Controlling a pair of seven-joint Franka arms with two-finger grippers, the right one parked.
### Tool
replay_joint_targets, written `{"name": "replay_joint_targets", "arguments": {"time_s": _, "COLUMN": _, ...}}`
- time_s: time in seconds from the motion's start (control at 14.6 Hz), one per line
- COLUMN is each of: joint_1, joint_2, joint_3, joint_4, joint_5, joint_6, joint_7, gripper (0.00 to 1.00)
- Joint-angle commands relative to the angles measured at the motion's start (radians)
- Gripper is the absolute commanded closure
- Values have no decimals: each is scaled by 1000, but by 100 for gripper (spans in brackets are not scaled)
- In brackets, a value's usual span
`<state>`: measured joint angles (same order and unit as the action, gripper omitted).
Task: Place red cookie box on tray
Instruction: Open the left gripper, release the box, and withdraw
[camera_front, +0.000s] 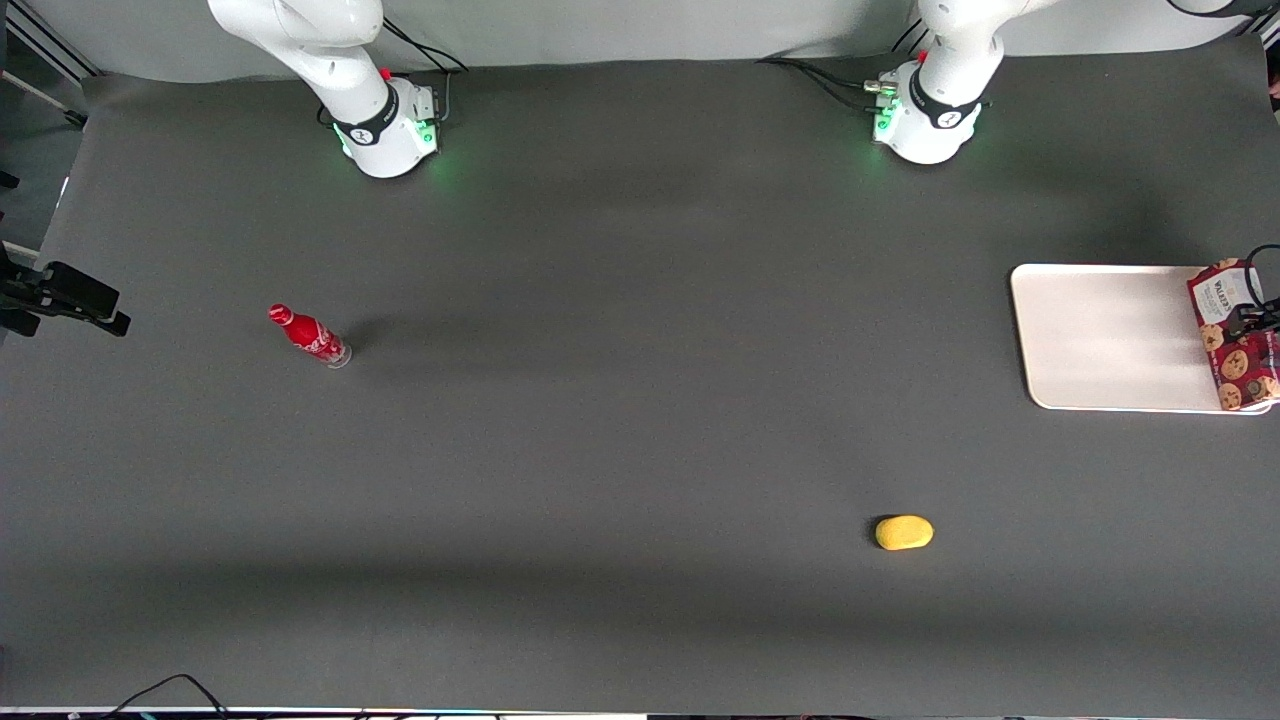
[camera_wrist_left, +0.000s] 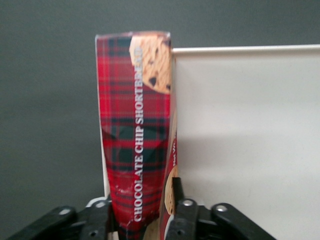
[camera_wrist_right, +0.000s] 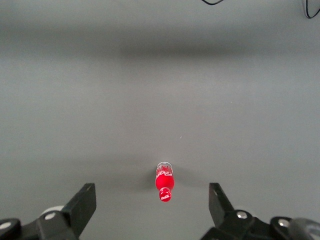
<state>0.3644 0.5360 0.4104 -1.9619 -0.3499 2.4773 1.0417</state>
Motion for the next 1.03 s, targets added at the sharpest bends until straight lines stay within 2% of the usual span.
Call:
{"name": "replay_joint_targets", "arguments": {"time_s": 0.0, "joint_1": 5, "joint_2": -5, "joint_3": -1, "joint_4": 41, "joint_5": -28, "joint_6": -49, "joint_7": -41, "gripper": 0}}
{"name": "replay_joint_targets", "arguments": {"time_s": 0.21, "joint_1": -2, "joint_2": -91, "joint_3": -2, "joint_4": 81, "joint_5": 30, "joint_6": -203, "joint_7": -167, "gripper": 0}}
{"name": "replay_joint_targets", "arguments": {"time_s": 0.41, "joint_1": -16, "joint_2": -186, "joint_3": -16, "joint_4": 231, "joint_5": 123, "joint_6": -473, "joint_7": -352, "gripper": 0}}
{"name": "replay_joint_targets", "arguments": {"time_s": 0.69, "joint_1": -56, "joint_2": -273, "joint_3": -96, "joint_4": 366, "joint_5": 198, "joint_6": -699, "joint_7": -535, "gripper": 0}}
{"name": "replay_joint_targets", "arguments": {"time_s": 0.96, "joint_1": -97, "joint_2": -399, "joint_3": -234, "joint_4": 376, "joint_5": 236, "joint_6": -807, "joint_7": -773, "gripper": 0}}
